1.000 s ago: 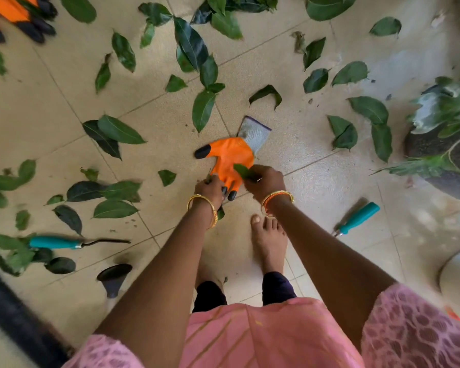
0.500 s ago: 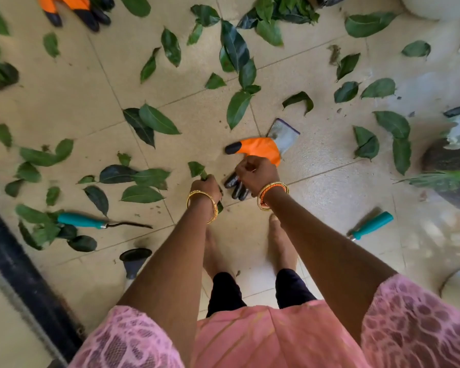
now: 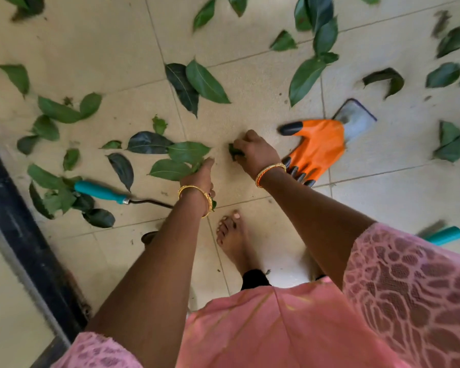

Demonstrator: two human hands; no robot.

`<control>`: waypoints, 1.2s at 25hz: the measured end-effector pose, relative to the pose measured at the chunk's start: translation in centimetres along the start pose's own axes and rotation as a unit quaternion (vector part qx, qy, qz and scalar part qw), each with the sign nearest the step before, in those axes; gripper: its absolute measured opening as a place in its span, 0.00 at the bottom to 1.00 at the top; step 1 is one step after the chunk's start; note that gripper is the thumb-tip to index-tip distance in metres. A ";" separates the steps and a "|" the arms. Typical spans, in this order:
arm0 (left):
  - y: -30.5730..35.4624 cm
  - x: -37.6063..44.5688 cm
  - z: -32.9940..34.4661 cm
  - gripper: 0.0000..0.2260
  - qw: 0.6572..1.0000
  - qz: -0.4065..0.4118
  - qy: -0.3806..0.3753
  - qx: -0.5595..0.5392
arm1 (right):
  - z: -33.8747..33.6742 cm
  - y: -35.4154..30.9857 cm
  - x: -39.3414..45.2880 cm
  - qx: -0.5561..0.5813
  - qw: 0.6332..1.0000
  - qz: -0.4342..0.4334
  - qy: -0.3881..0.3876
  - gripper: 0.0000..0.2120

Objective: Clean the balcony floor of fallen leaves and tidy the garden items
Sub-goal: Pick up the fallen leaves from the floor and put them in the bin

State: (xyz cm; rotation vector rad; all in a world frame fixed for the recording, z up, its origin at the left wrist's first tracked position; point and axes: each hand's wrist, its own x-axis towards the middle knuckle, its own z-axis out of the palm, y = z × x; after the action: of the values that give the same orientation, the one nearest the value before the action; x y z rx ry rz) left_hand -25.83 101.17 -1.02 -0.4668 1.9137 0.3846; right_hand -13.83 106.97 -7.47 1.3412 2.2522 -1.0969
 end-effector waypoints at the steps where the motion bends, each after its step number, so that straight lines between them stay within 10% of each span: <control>1: 0.1 -0.3 -0.1 0.16 1.000 0.002 -0.002 -0.007 | 0.1 -0.1 -0.2 0.010 1.000 0.005 -0.002 0.15; 8: 1.9 -5.4 0.8 0.26 0.996 -0.016 -0.081 0.039 | -4.4 -2.5 -4.4 0.268 0.956 0.115 -0.028 0.03; 15: 4.3 -10.3 4.1 0.14 0.966 0.054 -0.160 0.197 | -14.2 -3.4 -8.1 0.230 0.957 0.145 -0.101 0.10; 23: 6.5 -9.5 8.9 0.14 0.973 0.071 -0.108 0.193 | -17.0 8.2 -4.8 0.235 0.897 0.341 0.156 0.13; 30: 6.3 -9.3 14.8 0.24 0.969 0.108 -0.033 0.221 | -15.8 17.8 -1.0 0.189 0.881 0.392 0.185 0.19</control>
State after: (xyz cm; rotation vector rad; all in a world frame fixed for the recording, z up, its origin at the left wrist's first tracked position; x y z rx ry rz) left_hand -13.87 114.90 2.45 0.0486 1.9185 0.1004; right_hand 3.70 122.81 -4.56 2.4911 1.4121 -1.0344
